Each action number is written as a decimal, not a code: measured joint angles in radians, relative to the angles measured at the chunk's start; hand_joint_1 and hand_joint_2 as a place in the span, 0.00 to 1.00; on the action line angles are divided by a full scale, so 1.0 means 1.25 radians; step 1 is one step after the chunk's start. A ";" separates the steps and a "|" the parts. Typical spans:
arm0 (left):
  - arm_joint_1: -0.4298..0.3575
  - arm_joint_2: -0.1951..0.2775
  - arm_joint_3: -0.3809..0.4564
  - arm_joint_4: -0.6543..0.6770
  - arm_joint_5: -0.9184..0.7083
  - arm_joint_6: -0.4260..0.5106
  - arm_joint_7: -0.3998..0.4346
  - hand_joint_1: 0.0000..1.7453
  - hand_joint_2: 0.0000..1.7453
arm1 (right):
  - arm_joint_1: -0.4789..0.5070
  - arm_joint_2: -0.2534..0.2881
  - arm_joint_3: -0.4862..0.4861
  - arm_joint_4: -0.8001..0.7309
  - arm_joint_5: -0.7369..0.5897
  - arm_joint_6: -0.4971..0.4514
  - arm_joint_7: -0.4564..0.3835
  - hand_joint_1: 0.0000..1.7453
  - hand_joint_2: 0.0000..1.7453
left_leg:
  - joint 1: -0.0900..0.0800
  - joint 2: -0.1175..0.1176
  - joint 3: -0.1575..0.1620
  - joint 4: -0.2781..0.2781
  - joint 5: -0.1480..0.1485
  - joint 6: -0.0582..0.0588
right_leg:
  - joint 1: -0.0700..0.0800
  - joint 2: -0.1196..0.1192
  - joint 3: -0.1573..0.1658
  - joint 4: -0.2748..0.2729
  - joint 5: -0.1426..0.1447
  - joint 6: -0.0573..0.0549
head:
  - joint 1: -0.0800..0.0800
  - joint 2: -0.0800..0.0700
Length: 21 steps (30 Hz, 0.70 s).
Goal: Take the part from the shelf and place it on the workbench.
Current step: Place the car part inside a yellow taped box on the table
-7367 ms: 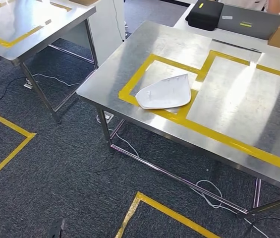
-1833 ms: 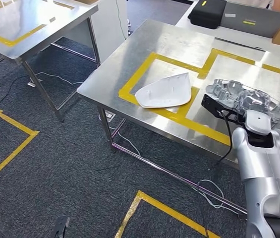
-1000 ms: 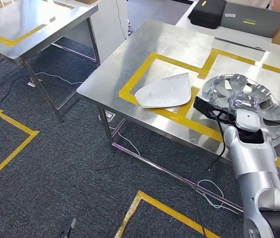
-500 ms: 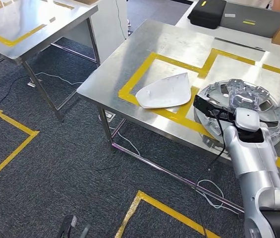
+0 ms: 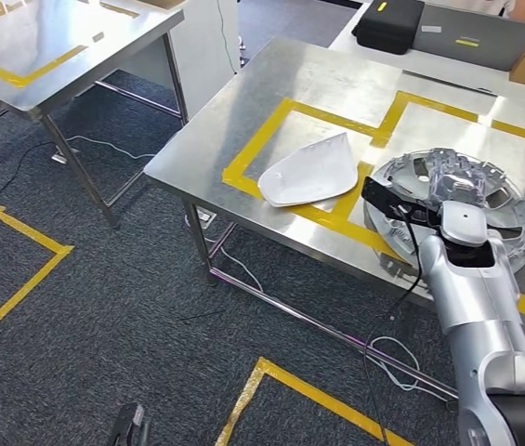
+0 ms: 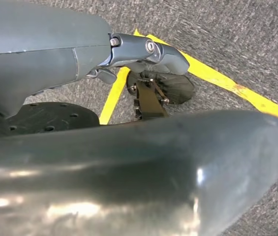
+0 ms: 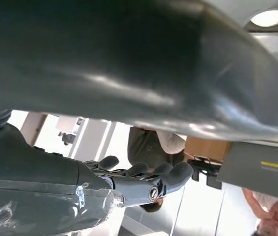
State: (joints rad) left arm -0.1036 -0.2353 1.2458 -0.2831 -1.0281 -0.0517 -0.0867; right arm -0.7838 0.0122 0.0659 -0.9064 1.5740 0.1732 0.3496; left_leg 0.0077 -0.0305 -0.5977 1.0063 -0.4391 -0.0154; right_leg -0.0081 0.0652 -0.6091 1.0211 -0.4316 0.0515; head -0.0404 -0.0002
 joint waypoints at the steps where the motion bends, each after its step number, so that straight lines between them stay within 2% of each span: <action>1: 0.000 0.000 0.000 0.000 0.003 0.003 0.000 0.00 0.00 | 0.001 0.001 -0.003 -0.006 0.000 -0.004 -0.010 0.00 0.00 | 0.000 0.000 0.000 0.000 0.000 0.000 | 0.000 0.000 0.000 0.000 0.000 0.000 | 0.000 0.000; 6: 0.001 0.000 0.006 0.000 0.023 0.020 -0.002 0.00 0.00 | 0.027 0.003 -0.057 -0.104 0.000 -0.013 -0.063 0.00 0.00 | 0.000 0.000 0.000 0.000 0.000 0.000 | 0.000 0.000 0.000 0.000 0.000 0.000 | 0.000 0.000; 10: 0.002 0.001 0.014 0.000 0.027 0.020 -0.005 0.00 0.00 | 0.042 0.003 -0.092 -0.169 0.000 -0.004 -0.079 0.00 0.00 | 0.000 0.000 0.000 0.000 0.000 0.000 | 0.000 0.000 0.000 0.000 0.000 0.000 | 0.000 0.000; 13: 0.004 0.002 0.015 0.000 0.011 0.041 -0.023 0.00 0.00 | 0.064 0.003 -0.127 -0.238 -0.020 -0.030 -0.103 0.00 0.00 | 0.000 0.000 0.000 0.000 0.000 0.000 | 0.000 0.000 -0.001 0.000 0.000 0.000 | 0.000 0.000; 17: 0.012 0.006 -0.001 -0.008 -0.049 0.128 -0.030 0.00 0.00 | 0.122 -0.004 -0.205 -0.424 -0.081 -0.040 -0.152 0.00 0.00 | 0.000 -0.001 0.000 0.000 0.000 0.000 | 0.000 -0.002 -0.001 0.000 -0.001 0.000 | 0.000 0.000; 21: 0.022 0.012 -0.019 -0.027 -0.087 0.137 -0.020 0.00 0.00 | 0.191 -0.025 -0.299 -0.639 -0.171 -0.072 -0.203 0.00 0.00 | 0.000 -0.001 -0.001 0.000 -0.002 0.000 | 0.000 -0.001 -0.001 0.000 -0.001 0.000 | 0.000 0.000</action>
State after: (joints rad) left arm -0.0755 -0.2197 1.2223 -0.3163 -1.1372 0.1199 -0.1112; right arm -0.5444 -0.0195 -0.3083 -1.7056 1.3607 0.0831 0.0964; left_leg 0.0073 -0.0318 -0.5991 1.0063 -0.4415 -0.0159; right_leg -0.0085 0.0634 -0.6107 1.0205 -0.4334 0.0512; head -0.0401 -0.0002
